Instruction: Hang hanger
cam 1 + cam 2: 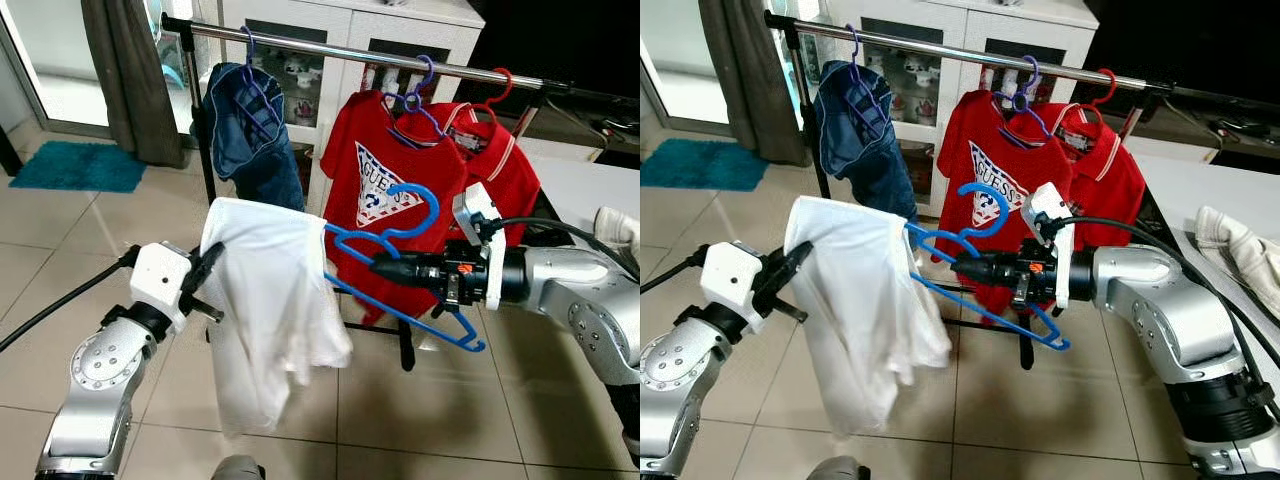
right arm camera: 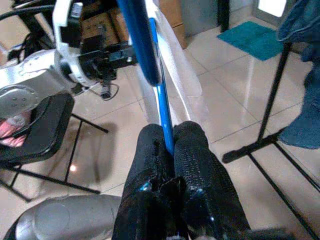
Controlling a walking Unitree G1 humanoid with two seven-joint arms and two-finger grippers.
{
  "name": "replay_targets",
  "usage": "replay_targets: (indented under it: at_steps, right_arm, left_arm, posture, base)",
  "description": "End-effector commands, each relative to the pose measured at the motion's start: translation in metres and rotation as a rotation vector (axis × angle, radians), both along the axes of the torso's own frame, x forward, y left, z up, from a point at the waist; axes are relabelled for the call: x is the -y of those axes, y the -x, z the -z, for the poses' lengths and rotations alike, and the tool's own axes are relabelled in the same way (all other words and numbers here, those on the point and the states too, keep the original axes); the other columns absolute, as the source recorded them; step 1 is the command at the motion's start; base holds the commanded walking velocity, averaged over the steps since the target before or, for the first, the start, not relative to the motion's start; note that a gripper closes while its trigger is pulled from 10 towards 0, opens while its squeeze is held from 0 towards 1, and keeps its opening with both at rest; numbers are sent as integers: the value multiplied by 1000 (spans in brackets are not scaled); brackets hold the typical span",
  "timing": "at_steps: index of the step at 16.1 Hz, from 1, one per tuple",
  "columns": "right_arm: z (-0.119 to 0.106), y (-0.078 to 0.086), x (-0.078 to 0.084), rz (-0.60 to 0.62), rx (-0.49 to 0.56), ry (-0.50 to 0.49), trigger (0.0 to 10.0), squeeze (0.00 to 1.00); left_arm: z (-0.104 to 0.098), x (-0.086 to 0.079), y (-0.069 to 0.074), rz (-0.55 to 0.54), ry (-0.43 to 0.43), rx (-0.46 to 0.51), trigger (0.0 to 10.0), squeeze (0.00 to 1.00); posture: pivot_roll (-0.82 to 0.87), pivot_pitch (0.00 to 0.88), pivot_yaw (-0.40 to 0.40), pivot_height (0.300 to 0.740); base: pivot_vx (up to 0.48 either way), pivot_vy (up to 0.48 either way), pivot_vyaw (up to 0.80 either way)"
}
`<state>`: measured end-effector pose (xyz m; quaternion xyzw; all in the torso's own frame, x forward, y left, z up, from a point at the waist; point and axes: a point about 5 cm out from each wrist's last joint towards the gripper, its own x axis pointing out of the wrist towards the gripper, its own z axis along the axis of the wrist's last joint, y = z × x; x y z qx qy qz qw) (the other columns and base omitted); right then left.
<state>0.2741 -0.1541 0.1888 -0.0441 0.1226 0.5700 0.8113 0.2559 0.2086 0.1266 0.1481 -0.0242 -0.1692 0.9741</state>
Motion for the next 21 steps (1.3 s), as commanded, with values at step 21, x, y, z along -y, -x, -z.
replay_targets:
  at_steps: [21]
  right_arm:
    - [-16, -20, 10, 165, 46, -69, 10000, 0]
  left_arm:
    - [11, 3, 9, 49, -189, 43, 0, 0]
  posture:
    - [122, 0, -79, 740]
  base:
    - [0, 0, 0]
